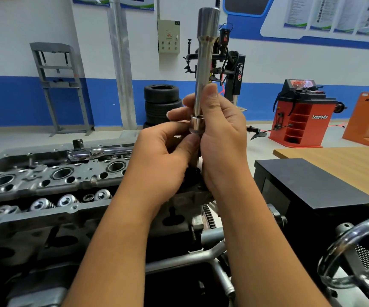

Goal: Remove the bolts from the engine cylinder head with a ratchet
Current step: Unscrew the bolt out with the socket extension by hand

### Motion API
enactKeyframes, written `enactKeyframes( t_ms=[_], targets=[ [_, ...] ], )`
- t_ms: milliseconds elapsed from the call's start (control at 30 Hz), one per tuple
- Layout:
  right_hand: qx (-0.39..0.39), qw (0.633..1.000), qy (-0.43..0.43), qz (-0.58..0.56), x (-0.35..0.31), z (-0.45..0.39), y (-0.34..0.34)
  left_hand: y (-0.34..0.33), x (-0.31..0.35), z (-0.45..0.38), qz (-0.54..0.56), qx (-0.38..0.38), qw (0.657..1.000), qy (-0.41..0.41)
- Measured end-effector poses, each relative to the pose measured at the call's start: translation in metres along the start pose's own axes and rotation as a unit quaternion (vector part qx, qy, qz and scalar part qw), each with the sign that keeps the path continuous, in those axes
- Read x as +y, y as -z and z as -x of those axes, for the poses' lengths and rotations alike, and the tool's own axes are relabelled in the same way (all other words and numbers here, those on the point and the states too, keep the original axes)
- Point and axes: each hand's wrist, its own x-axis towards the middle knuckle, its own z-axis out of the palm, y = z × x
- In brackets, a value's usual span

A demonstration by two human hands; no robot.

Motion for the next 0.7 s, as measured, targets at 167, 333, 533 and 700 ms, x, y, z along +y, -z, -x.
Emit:
enactKeyframes(
  t_ms=[167, 333, 533, 700],
  targets=[
    [0.013, 1.0, 0.004, -0.023, -0.0001, -0.0006, 0.0026, -0.0013, -0.0011, 0.0007, -0.009, 0.042, 0.999, -0.002],
    [0.009, 0.999, 0.045, 0.02, 0.0041, -0.0012, 0.0018, 0.001, 0.0029, 0.001, 0.014, -0.005, 1.0, -0.003],
    [0.002, 1.0, -0.01, -0.021, 0.0022, 0.0005, -0.0017, 0.0025, 0.0028, 0.0018, -0.003, -0.017, 1.0, 0.023],
    [0.015, 1.0, 0.006, -0.008, 0.0016, 0.0014, -0.0032, 0.0006, 0.0026, 0.0013, -0.002, 0.002, 1.0, 0.009]
  ],
)
